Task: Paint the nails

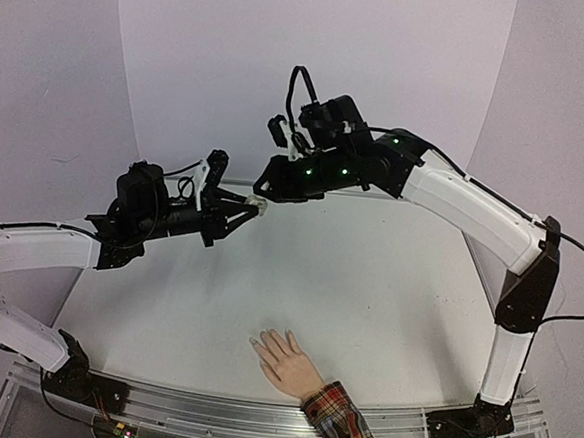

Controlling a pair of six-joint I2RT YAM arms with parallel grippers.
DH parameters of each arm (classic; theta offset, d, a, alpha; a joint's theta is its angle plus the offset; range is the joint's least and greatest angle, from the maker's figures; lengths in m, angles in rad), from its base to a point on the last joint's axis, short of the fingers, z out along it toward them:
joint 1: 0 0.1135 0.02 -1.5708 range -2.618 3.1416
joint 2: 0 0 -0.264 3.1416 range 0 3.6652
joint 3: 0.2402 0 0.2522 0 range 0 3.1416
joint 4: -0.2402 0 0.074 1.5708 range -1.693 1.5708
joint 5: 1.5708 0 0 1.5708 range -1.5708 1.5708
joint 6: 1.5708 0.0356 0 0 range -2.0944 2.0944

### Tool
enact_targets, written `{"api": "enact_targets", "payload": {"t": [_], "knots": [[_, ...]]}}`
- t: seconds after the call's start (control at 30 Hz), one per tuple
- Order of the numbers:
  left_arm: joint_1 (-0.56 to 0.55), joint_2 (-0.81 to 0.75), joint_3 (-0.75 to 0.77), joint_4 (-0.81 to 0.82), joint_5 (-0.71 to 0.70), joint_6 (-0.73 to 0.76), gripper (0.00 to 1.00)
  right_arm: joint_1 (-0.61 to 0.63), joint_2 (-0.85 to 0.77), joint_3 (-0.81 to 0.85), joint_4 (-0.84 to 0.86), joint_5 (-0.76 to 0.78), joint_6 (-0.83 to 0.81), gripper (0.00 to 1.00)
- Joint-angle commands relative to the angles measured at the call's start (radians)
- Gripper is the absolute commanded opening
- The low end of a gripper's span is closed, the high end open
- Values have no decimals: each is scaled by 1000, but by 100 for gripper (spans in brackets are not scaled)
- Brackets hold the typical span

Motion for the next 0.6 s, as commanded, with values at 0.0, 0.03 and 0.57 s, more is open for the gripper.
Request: {"api": "enact_targets", "payload": {"t": [0.0, 0.03, 0.57], "knots": [[1, 13, 68, 218, -188, 106, 0, 43, 91, 121, -144, 190, 233, 3], [0, 30, 80, 216, -193, 124, 0, 52, 107, 153, -160, 216, 258, 3], [-53, 128, 75, 330, -285, 142, 0, 63, 87, 278, -251, 444, 232, 51]]}}
